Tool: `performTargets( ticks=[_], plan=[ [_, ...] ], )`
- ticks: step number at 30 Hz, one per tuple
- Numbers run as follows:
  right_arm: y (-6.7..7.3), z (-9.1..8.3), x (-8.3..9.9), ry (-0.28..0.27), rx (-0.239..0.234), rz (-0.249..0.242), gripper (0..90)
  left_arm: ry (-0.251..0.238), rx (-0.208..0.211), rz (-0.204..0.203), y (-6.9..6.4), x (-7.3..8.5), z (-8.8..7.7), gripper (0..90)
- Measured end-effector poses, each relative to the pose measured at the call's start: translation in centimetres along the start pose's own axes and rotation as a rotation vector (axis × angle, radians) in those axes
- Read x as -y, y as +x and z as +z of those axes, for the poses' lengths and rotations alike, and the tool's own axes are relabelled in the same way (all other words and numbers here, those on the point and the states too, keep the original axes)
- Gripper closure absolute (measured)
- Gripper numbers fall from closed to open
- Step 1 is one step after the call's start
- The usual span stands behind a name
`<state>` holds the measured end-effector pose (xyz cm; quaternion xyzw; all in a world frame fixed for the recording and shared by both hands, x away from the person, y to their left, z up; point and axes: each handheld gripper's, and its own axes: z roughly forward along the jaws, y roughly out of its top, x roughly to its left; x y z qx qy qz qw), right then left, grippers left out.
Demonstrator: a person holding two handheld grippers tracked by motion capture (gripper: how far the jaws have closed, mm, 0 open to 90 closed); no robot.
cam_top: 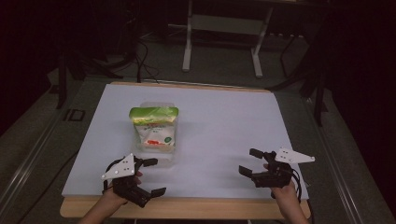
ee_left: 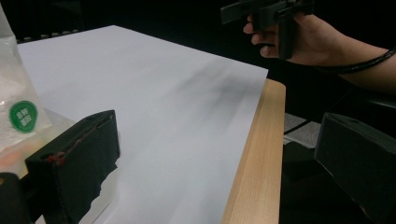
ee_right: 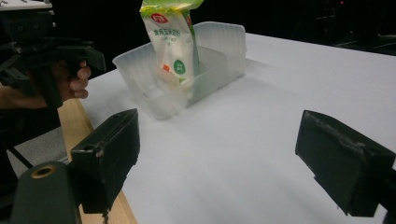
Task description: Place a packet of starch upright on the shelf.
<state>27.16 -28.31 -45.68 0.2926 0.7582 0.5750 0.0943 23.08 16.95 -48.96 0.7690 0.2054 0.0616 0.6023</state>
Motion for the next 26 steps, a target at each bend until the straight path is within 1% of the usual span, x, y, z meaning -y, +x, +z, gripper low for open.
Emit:
performTargets(
  ticks=[1, 2, 4, 5, 8, 9, 13, 14, 16, 17, 26],
  plan=[
    [0.0, 0.0, 0.1, -0.001, -0.001, 0.001, 13.8, 0.0, 0.0, 0.0, 0.0, 0.0, 0.0, 0.3],
    [0.0, 0.1, 0.1, 0.001, 0.002, 0.0, 13.8, 0.011, 0.0, -0.003, 0.0, 0.3, 0.2, 0.3],
    [0.1, 0.2, 0.2, 0.006, 0.013, -0.011, 13.8, 0.016, 0.0, -0.002, 0.0, 0.4, 0.3, 0.3],
    [0.1, 0.3, 0.3, 0.011, 0.015, -0.015, 13.8, 0.023, -0.007, 0.009, -0.1, 0.6, 0.5, 0.3],
    [0.3, 0.5, 0.4, 0.015, 0.014, -0.024, 13.8, 0.024, -0.008, 0.014, -0.1, 0.7, 0.7, 0.3],
    [0.4, 0.7, 0.5, 0.028, 0.01, -0.029, 13.8, 0.03, -0.029, 0.03, -0.1, 0.7, 0.8, 0.3],
    [0.4, 1.0, 0.6, 0.03, 0.003, -0.029, 13.8, 0.032, -0.042, 0.028, -0.1, 0.9, 0.9, 0.3],
    [0.3, 1.1, 0.7, 0.031, 0.001, -0.029, 13.7, 0.042, -0.053, 0.036, -0.1, 1.0, 0.9, 0.3],
    [0.3, 1.1, 0.8, 0.032, 0.001, -0.026, 13.8, 0.046, -0.057, 0.041, -0.2, 1.1, 0.9, 0.3],
    [0.3, 1.2, 0.8, 0.033, 0.001, -0.026, 13.8, 0.051, -0.066, 0.047, -0.2, 1.2, 1.0, 0.3],
    [0.1, 1.3, 1.0, 0.04, -0.001, -0.023, 13.8, 0.054, -0.063, 0.045, -0.2, 1.3, 1.2, 0.3]
  ],
)
